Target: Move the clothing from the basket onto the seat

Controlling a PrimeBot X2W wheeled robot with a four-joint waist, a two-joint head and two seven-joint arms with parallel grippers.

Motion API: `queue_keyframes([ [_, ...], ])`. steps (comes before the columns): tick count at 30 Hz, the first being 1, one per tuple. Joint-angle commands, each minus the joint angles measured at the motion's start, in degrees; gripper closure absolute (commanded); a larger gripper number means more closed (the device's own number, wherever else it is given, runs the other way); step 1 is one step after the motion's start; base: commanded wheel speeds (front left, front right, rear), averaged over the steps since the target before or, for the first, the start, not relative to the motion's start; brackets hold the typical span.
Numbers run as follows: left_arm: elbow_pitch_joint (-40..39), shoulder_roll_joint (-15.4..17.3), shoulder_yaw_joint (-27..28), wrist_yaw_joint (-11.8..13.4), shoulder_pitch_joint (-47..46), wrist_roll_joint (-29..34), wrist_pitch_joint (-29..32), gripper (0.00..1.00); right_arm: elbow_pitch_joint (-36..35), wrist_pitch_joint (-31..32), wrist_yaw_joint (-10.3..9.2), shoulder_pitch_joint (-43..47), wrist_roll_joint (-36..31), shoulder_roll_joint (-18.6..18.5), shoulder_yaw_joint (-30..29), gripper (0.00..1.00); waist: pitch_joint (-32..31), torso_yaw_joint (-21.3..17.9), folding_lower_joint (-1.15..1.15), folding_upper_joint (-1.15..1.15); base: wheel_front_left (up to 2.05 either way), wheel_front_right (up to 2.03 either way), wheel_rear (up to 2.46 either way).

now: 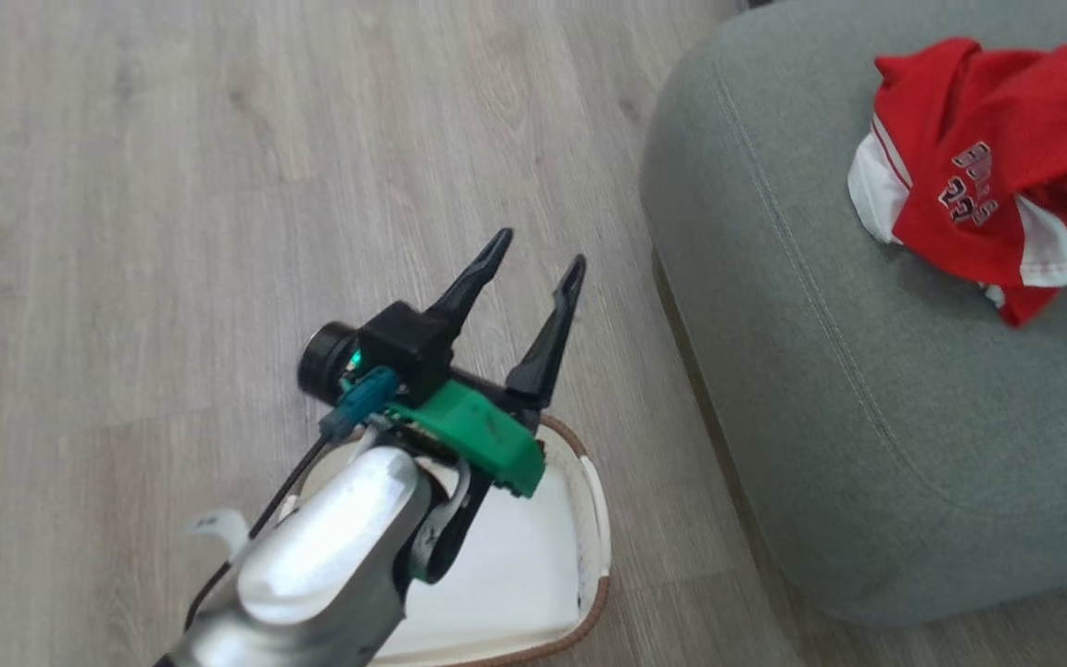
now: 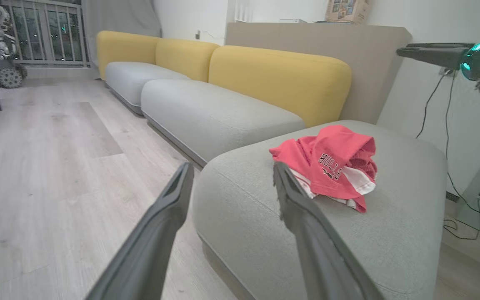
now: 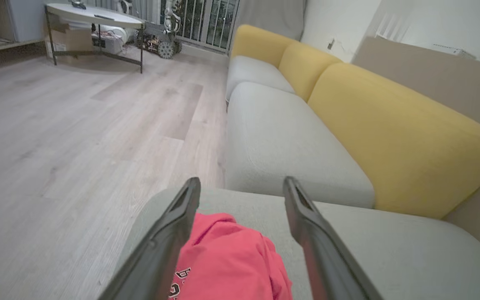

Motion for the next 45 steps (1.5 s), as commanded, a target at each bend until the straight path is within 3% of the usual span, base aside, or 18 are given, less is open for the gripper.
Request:
queue_keyframes([
  [1, -2.6, 1.4, 2.9, 0.3, -0.6, 0.1, -0.7, 0.0, -1.1, -1.4, -0.02, 1.9, 0.2, -0.8, -0.9, 0.0, -1.4, 1.3, 0.0, -0.01, 0.0, 0.0, 0.0],
  [7, -5.3, 3.0, 6.0, 1.1, 2.8, 0.4, -0.7, 0.0, -4.1, -3.6, -0.02, 7.5, 1.2, 0.5, -8.6, 0.0, -2.8, 3.8, 0.0, -0.01, 0.0, 0.0, 0.0],
  [14, -7.8, 4.8, 10.3, 2.9, 6.6, 1.8, -0.7, 0.0, -11.4, -3.6, -0.02, 22.1, -9.1, 4.3, -28.4, 0.0, -3.6, 6.8, 0.0, -0.01, 0.0, 0.0, 0.0],
  [15, -7.8, 4.8, 10.3, 2.9, 6.6, 1.8, -0.7, 0.0, -11.4, -3.6, -0.02, 22.1, -9.1, 4.3, -28.4, 0.0, -3.6, 6.8, 0.0, -0.01, 0.0, 0.0, 0.0],
  [20, -9.4, 5.4, 13.4, 3.7, 9.2, 3.5, -0.7, 0.0, -18.1, -3.6, -0.02, 35.5, -17.6, 11.1, -43.4, 0.0, -4.3, 8.7, 0.0, -0.01, 0.0, 0.0, 0.0],
  [21, -10.4, 5.4, 15.0, 4.1, 10.3, 4.7, -0.7, 0.0, -21.4, -3.6, -0.02, 41.1, -21.2, 14.3, -48.1, 0.0, -4.6, 9.4, 0.0, -0.01, 0.0, 0.0, 0.0],
  [24, -11.5, 5.0, 17.5, 4.6, 12.4, 6.5, -0.7, 0.0, -26.2, -3.6, -0.02, 48.4, -25.5, 19.2, -53.7, 0.0, -5.1, 10.4, 0.0, -0.01, 0.0, 0.0, 0.0],
  [27, -12.3, 4.3, 20.5, 4.9, 14.9, 7.4, -0.7, 0.0, -30.3, -3.6, -0.02, 53.8, -28.6, 23.2, -56.3, 0.0, -5.6, 10.9, 0.0, -0.01, 0.0, 0.0, 0.0],
  [33, -13.0, 2.8, 25.3, 2.8, 19.8, 9.0, -0.7, 0.0, -34.5, -3.6, -0.02, 60.3, -32.2, 28.6, -58.2, 0.0, -6.5, 11.9, 0.0, -0.01, 0.0, 0.0, 0.0],
  [45, -9.4, -1.0, 31.7, -2.6, 25.1, 12.1, -0.7, 0.0, -36.8, -3.6, -0.02, 67.2, -36.6, 34.5, -58.8, 0.0, -7.8, 13.0, 0.0, -0.01, 0.0, 0.0, 0.0],
])
